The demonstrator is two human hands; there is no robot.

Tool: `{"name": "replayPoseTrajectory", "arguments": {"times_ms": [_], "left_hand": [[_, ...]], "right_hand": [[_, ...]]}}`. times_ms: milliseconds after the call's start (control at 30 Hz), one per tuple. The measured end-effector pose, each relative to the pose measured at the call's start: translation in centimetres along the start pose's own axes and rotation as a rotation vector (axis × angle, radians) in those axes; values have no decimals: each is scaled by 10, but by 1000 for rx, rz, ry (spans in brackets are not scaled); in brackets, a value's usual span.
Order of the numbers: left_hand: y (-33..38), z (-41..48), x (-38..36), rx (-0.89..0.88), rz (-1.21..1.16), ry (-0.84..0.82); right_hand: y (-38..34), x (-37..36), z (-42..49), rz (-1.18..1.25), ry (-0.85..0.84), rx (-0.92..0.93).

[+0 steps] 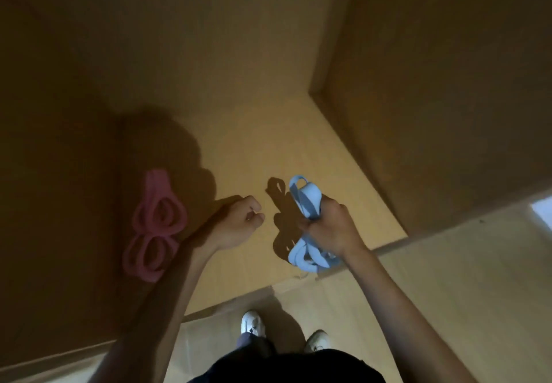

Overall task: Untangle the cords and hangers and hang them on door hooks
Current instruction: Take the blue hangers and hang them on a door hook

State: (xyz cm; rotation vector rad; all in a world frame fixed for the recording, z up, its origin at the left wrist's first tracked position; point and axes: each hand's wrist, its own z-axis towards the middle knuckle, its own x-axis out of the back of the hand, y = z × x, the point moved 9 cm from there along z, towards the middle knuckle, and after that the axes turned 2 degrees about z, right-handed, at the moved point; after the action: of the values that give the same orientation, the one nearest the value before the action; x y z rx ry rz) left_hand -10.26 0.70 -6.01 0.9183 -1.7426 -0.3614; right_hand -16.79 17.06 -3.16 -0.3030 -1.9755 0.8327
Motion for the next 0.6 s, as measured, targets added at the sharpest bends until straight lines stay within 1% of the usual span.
{"name": "replayPoseTrajectory", "arguments": {"times_ms": [100,267,367,433,467,600], "left_hand": [[28,-5,-34,-70,73,-111],[82,-43,-95,-186,218,-201],[118,-69,-156,-281,225,-318],[145,-84,-204,-294,242,-418],[160,-92,-227,-300,264,-461],[219,-133,-320,-423,350,-622]], "right_hand": [[41,32,-37,5,105,-82],[126,69,-120,102,228,-248],[188,82,-182,160,308,-382],[234,86,-230,196,363,-478],[257,88,-255,209,384,-528],[344,93,-364,290,491,-719]]}}
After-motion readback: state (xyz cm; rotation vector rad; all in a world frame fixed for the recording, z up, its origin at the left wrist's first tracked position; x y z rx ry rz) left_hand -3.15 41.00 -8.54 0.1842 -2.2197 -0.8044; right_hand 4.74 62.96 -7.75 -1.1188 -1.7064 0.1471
